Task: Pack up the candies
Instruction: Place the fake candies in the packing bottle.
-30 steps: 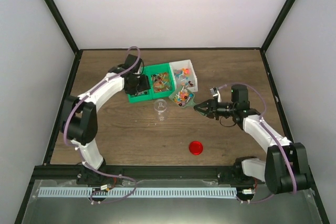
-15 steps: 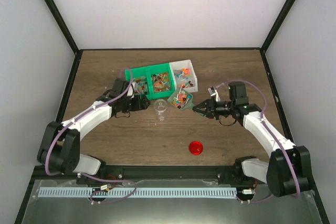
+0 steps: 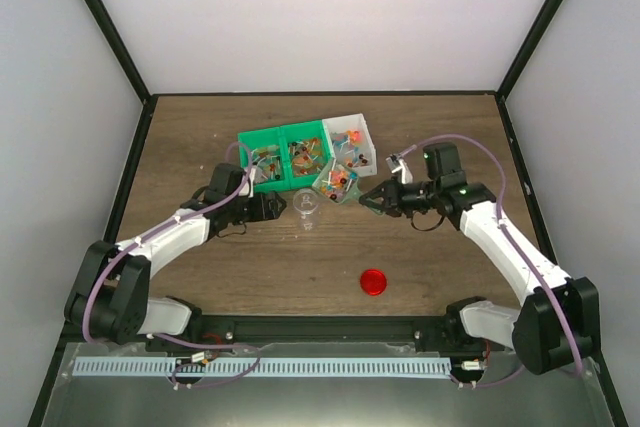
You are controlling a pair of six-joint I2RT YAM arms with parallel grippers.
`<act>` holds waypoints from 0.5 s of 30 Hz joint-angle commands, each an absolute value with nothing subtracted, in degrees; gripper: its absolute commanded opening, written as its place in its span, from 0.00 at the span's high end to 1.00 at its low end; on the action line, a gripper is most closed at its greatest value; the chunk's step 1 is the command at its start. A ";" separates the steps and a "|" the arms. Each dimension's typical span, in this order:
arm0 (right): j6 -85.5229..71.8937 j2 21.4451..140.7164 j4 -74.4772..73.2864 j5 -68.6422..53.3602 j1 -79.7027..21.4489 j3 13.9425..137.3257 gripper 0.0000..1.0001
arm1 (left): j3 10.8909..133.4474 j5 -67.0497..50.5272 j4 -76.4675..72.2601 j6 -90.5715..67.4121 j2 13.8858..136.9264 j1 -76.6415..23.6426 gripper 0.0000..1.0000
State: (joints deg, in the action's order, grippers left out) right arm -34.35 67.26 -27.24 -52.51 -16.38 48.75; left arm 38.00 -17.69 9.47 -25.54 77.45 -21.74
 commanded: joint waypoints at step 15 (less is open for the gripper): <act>-29.92 69.48 -34.35 -43.24 -25.10 55.78 0.99 | 37.99 -19.66 8.08 -27.66 77.50 -21.57 0.12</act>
State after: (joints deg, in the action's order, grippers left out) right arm -31.86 68.95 -32.27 -45.08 -23.11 51.70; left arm 38.00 -19.16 8.64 -27.75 77.87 -21.74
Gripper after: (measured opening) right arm 0.099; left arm 0.880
